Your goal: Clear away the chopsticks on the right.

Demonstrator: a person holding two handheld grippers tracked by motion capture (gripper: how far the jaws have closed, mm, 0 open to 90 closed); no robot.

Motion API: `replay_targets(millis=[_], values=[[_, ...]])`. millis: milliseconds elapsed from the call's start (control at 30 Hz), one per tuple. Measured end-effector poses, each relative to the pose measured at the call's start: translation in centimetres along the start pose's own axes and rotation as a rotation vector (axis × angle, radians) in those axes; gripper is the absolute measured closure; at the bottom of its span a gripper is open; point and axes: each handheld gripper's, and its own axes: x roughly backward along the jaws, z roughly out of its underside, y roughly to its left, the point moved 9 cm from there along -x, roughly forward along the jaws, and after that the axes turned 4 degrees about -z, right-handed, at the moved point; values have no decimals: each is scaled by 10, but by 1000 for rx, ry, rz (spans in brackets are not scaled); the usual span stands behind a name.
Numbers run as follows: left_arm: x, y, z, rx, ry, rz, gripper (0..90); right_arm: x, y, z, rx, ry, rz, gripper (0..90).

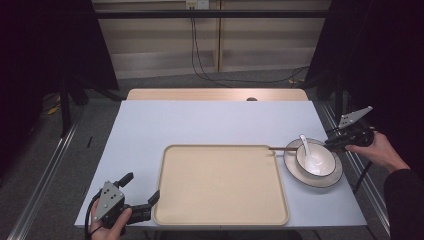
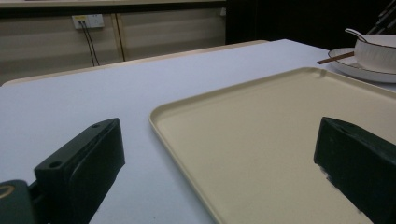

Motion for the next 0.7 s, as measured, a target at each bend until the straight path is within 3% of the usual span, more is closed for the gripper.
replay_targets(millis=[233,700], values=[[0,1,0,8,-4,-2,17,-2,-1,-1,13,-3,6,775],[0,3,0,15,-3,-11,18,-19,0,-12,104,17,13,775]])
